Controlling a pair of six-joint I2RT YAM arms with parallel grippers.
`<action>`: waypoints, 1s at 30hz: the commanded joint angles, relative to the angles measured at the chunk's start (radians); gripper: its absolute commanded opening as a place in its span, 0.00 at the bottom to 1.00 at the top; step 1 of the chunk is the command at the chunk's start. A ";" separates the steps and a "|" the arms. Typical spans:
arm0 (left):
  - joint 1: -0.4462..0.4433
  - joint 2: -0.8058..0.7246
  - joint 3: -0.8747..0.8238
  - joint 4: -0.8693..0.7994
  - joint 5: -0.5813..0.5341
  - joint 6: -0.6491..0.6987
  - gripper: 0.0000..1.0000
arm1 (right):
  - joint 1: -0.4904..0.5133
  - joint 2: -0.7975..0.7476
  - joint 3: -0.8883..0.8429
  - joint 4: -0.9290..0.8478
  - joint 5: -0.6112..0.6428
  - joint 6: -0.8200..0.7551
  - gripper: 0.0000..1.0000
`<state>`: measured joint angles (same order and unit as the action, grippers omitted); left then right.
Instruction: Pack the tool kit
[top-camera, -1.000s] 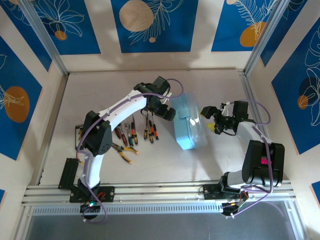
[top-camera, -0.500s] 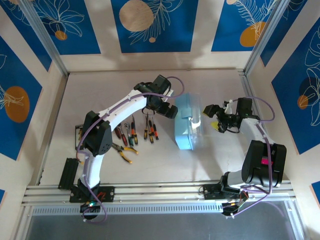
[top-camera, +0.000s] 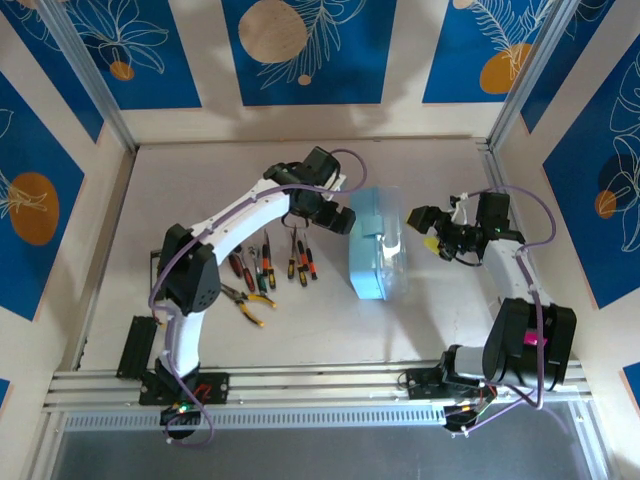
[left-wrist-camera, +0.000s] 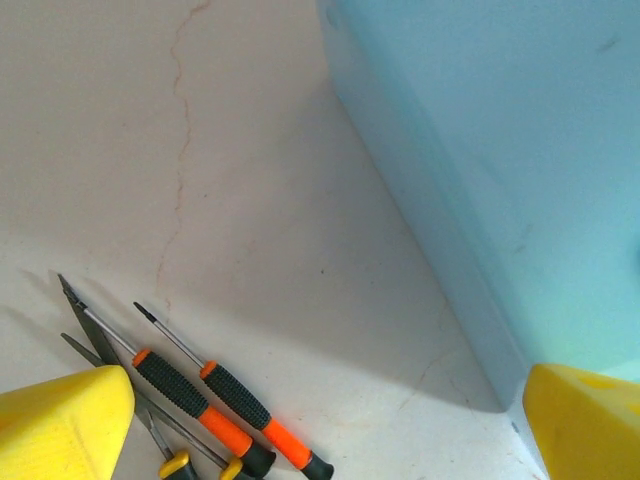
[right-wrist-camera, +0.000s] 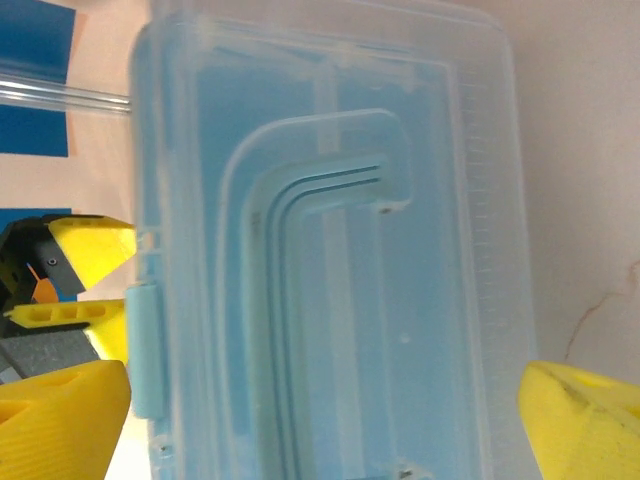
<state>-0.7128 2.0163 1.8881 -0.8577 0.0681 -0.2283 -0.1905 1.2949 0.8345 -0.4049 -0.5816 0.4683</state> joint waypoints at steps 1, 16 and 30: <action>0.009 -0.083 -0.004 0.020 -0.019 -0.025 1.00 | 0.040 -0.027 0.017 0.008 0.004 -0.013 1.00; 0.018 -0.158 -0.112 0.227 0.455 -0.285 1.00 | 0.115 0.053 0.064 0.025 0.061 0.007 0.83; 0.016 -0.141 -0.253 0.553 0.621 -0.536 1.00 | 0.150 0.086 0.061 0.067 0.057 0.035 0.72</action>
<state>-0.7006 1.8870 1.6440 -0.3843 0.6403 -0.7094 -0.0502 1.3735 0.8814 -0.3511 -0.5198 0.4923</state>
